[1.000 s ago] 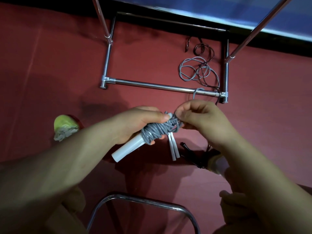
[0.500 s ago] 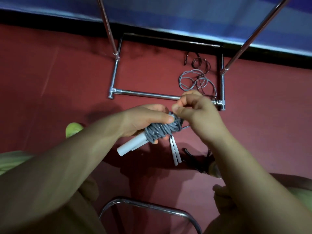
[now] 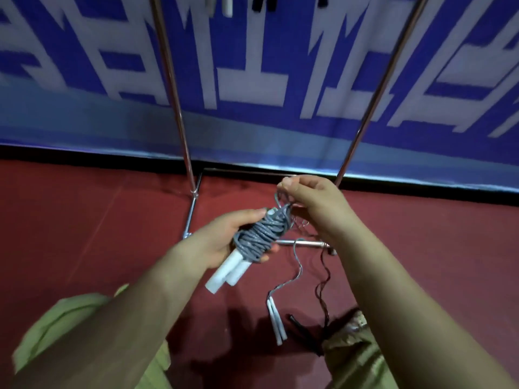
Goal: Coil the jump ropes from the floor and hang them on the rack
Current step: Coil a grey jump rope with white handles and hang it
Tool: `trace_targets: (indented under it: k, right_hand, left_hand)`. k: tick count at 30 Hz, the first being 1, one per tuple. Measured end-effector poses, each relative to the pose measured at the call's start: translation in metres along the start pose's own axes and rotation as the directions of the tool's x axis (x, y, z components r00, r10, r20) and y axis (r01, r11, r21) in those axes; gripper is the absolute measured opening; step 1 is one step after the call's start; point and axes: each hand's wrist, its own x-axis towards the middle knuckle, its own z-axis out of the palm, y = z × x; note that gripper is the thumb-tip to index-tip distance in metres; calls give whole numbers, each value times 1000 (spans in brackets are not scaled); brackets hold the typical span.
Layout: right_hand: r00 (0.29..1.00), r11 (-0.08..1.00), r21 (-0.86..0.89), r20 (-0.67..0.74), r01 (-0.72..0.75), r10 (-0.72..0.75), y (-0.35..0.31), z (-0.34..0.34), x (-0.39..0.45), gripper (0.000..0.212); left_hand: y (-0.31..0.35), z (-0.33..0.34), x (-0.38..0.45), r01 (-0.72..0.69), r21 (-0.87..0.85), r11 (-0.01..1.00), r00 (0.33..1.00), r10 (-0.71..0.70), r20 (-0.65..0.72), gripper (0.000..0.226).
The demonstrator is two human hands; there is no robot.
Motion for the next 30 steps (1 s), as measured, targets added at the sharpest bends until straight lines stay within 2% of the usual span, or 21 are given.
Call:
trace_targets:
  k: [3, 6, 8, 10, 12, 14, 16, 20, 25, 27, 30]
  right_hand:
    - [999, 1000, -9, 37, 20, -19, -35, -11, -20, 20]
    - [995, 992, -125, 97, 15, -3, -56, -18, -39, 38]
    - [992, 987, -152, 121, 54, -36, -72, -19, -49, 28]
    - [990, 984, -126, 74, 127, -118, -92, -20, -55, 13]
    - [983, 975, -128, -2, 183, -185, -112, -22, -58, 13]
    - [971, 952, -210, -41, 224, -237, -129, -26, -56, 15]
    - [965, 941, -241, -55, 238, -258, -144, -29, -55, 14]
    - [954, 947, -194, -107, 258, -281, -167, -35, -48, 16]
    - [958, 963, 27, -109, 269, -265, -194, -43, -35, 17]
    - [963, 958, 119, -98, 262, -251, -206, -51, -26, 20]
    - [968, 963, 104, -61, 249, -243, -224, -64, -14, 20]
  left_hand:
    - [20, 18, -23, -87, -53, 995, 996, 87, -1, 29]
    - [44, 34, -40, -114, -6, 993, 993, 114, 19, 32]
    - [59, 48, -48, -101, 43, 994, 994, 100, 34, 32]
    - [75, 63, -54, -104, 65, 992, 994, 102, 37, 31]
    - [91, 76, -58, -120, 76, 990, 992, 115, 57, 37]
    - [105, 85, -60, -117, 102, 988, 989, 106, 106, 45]
    - [115, 90, -64, -103, 193, 976, 988, 78, 131, 54]
    - [132, 95, -67, -130, 325, 937, 991, 111, 77, 61]
    - [158, 112, -64, -268, 265, 926, 963, 260, 65, 45]
    - [174, 120, -61, -309, 254, 917, 951, 294, 94, 45]
    - [202, 131, -51, -310, 276, 910, 950, 286, 124, 52]
